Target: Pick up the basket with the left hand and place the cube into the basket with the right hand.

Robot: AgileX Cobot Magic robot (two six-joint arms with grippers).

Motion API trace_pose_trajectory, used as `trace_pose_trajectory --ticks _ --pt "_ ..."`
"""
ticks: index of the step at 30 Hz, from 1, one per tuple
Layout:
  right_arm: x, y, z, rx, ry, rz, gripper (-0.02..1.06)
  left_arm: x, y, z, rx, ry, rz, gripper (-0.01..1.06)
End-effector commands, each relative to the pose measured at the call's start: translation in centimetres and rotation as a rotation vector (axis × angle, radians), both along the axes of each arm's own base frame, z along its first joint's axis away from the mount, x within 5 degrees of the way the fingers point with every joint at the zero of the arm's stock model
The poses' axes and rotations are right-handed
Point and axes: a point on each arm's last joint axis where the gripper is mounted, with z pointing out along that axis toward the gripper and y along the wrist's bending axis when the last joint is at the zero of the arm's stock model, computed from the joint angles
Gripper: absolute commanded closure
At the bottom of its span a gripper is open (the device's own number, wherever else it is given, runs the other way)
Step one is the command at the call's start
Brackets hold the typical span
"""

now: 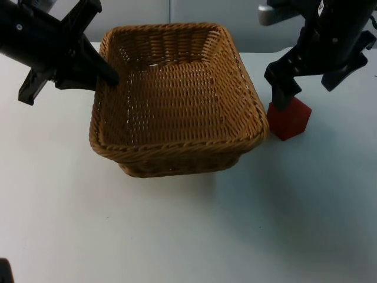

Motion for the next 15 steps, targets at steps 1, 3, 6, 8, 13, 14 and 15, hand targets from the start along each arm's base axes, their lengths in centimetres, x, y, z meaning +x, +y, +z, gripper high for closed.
trace_pose_trajectory --ticks 1,3,6,8,13,14,15 --pt "0.5 -0.2 0.0 0.022 -0.033 -0.039 0.17 0.2 -0.1 0.7 -0.034 -0.006 0.01 1.05" --pt "0.8 -0.5 -0.5 0.029 -0.036 -0.059 0.17 0.2 -0.1 0.7 -0.034 -0.006 0.01 1.05" --pt "1.0 -0.6 -1.0 0.028 -0.029 -0.065 0.17 0.2 -0.1 0.7 -0.034 -0.006 0.01 1.05" --pt "1.1 -0.7 -1.5 0.022 -0.021 -0.067 0.17 0.2 -0.1 0.7 -0.033 -0.007 0.011 1.05" --pt "1.3 -0.8 -2.6 0.021 -0.014 -0.068 0.17 0.2 -0.1 0.7 -0.032 -0.008 0.013 1.05" --pt "1.4 -0.8 -2.7 0.023 -0.017 -0.067 0.17 0.2 -0.1 0.7 -0.032 -0.008 0.013 1.05" --pt "1.4 -0.7 -3.0 0.023 -0.017 -0.066 0.17 0.2 -0.1 0.7 -0.032 -0.008 0.013 1.05"
